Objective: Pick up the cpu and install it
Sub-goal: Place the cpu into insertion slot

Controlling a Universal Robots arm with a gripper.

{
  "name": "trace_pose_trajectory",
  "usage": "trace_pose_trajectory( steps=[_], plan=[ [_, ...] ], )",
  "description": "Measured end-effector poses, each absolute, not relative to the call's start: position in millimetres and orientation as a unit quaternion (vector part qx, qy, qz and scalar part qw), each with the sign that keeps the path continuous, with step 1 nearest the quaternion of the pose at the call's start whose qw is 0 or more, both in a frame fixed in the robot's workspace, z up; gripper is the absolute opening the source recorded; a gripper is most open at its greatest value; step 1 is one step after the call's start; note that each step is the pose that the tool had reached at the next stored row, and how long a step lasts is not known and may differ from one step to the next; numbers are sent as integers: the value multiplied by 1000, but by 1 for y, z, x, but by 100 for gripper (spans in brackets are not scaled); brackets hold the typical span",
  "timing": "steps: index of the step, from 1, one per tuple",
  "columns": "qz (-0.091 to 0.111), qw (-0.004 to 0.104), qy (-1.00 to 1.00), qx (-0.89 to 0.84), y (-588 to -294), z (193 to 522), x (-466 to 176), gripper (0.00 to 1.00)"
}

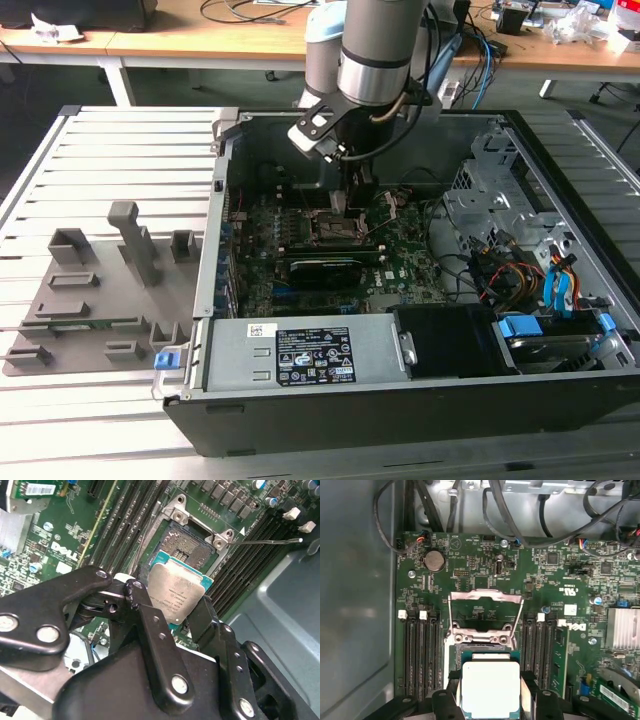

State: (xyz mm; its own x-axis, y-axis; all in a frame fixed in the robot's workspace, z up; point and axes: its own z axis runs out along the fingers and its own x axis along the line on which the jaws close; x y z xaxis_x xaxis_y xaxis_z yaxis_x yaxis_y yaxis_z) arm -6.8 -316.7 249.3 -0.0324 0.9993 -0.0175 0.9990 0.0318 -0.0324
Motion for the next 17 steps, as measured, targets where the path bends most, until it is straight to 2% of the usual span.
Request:
trace_pose_trajectory(
  steps=[4, 9, 17],
  plan=[
    [19, 4, -718, -695, -312, 242, -9, 55],
    [30, -7, -718, -695, -312, 236, -13, 55],
    [30, -7, -718, -695, -312, 216, -19, 55]
  ],
)
